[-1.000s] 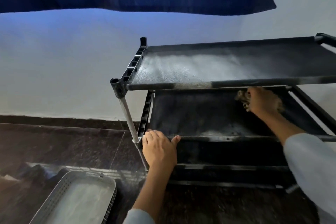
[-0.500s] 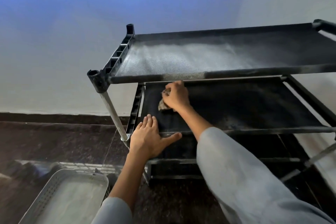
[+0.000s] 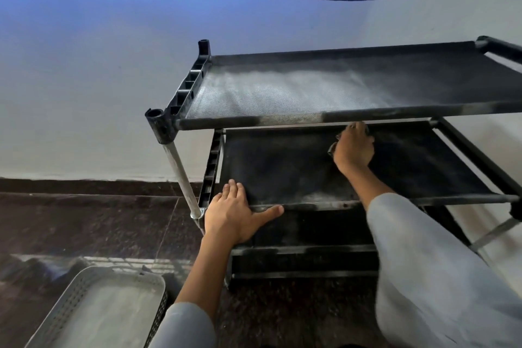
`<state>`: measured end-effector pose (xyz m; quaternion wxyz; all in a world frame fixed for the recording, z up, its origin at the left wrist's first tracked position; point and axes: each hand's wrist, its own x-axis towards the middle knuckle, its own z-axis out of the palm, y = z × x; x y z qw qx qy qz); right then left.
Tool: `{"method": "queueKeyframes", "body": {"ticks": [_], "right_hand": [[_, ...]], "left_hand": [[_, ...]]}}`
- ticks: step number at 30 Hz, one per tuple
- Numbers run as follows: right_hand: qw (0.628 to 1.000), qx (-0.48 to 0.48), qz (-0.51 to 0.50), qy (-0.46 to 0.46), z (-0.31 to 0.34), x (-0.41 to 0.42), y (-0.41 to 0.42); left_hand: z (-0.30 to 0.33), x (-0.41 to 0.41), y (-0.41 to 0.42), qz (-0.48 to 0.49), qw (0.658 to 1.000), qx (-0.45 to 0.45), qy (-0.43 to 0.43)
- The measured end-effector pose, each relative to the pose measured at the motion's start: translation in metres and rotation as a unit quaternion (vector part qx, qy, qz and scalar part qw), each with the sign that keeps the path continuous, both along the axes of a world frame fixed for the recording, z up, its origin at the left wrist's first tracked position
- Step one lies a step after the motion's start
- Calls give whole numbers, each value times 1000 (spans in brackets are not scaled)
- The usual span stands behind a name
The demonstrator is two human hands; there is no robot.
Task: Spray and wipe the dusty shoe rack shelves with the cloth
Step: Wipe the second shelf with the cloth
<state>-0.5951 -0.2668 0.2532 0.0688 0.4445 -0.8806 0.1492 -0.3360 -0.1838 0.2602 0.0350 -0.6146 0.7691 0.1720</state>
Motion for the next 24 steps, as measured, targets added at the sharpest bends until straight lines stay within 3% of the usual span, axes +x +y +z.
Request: {"method": "queueKeyframes", "body": {"ticks": [5, 11, 16, 19, 24], "right_hand": [[985, -32, -61, -156, 14, 73, -25], [970, -36, 189, -148, -2, 220, -30], [974, -30, 212, -74, -6, 145, -28], [989, -32, 140, -39, -3, 75, -17], [995, -13, -32, -92, 9, -17, 12]], "left_hand": [[0, 0, -1, -11, 1000, 6, -10], [-1, 8, -5, -83, 993, -22, -81], [-2, -2, -2, -16, 1000, -7, -21], [-1, -3, -1, -1, 1000, -9, -12], [-2, -2, 1, -7, 1000, -16, -1]]}}
